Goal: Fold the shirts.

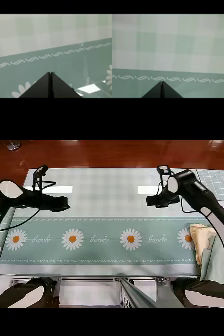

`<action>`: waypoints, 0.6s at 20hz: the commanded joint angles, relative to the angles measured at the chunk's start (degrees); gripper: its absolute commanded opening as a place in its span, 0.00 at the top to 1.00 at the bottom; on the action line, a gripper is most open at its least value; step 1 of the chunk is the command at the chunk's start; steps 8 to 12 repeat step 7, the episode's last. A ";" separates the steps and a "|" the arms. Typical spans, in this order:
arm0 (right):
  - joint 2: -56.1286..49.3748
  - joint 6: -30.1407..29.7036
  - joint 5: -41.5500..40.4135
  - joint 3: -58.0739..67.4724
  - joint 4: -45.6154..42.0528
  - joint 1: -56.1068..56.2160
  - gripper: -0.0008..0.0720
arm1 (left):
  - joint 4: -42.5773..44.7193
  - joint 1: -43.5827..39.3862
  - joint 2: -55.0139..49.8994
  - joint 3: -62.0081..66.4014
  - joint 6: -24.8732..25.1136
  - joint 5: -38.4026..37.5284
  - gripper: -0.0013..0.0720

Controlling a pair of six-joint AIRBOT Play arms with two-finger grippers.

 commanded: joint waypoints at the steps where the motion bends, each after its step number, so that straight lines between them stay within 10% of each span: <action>1: -1.29 1.20 1.70 -0.15 -2.27 1.36 0.95 | 2.56 -0.07 -0.28 -1.20 -0.48 0.22 0.95; 12: -1.29 1.18 1.68 -0.15 -2.27 1.36 0.95 | 2.56 -0.07 -0.31 -1.20 -0.48 0.48 0.95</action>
